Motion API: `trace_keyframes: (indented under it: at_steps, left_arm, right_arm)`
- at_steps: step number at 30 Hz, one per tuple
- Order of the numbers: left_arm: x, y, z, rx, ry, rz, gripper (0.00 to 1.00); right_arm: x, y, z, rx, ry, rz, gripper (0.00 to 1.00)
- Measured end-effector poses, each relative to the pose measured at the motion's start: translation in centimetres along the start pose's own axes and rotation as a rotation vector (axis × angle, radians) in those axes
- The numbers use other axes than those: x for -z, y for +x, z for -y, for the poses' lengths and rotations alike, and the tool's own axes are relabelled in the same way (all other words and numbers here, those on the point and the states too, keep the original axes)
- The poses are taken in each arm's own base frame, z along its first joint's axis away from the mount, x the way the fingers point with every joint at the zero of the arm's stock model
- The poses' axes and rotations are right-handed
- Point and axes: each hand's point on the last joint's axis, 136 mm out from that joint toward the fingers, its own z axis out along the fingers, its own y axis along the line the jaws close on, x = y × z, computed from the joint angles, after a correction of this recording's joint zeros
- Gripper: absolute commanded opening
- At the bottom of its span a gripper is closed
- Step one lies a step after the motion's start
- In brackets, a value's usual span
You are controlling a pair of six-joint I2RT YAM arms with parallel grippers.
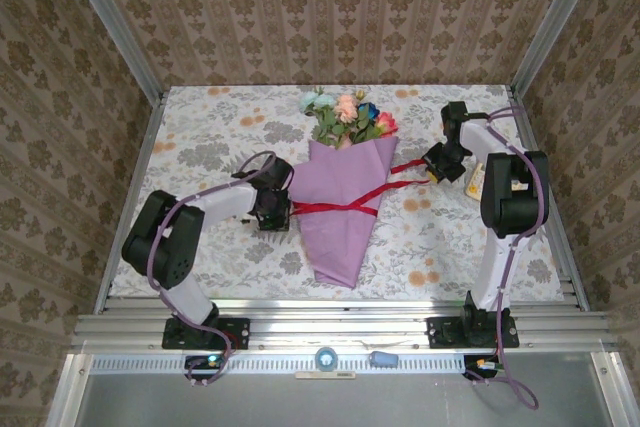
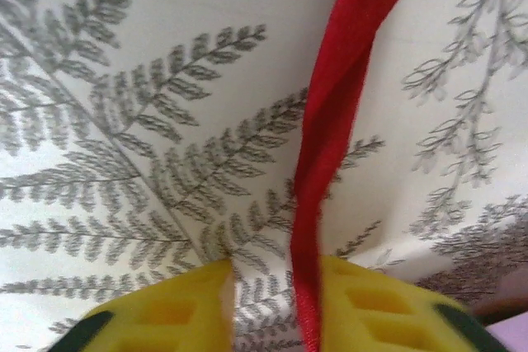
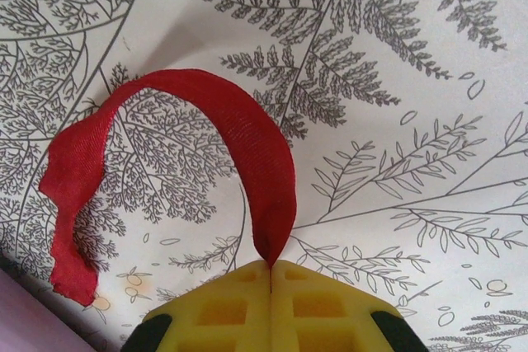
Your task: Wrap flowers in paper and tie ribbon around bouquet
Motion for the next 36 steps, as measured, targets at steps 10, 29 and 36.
trace_keyframes:
  at_steps: [10, 29, 36]
  left_arm:
    - [-0.2, 0.3, 0.5, 0.011, 0.048, -0.019, 0.0]
    - [-0.2, 0.3, 0.5, 0.006, 0.096, -0.043, 0.0]
    - [-0.2, 0.3, 0.5, 0.006, 0.096, -0.043, 0.0]
  right_arm:
    - [3.7, 3.0, -0.1, -0.034, -0.109, 0.038, 0.42]
    - [-0.4, 14.0, -6.3, -0.038, -0.2, -0.15, 0.41]
    - [-1.0, 14.8, -6.2, -0.058, -0.177, -0.165, 0.41]
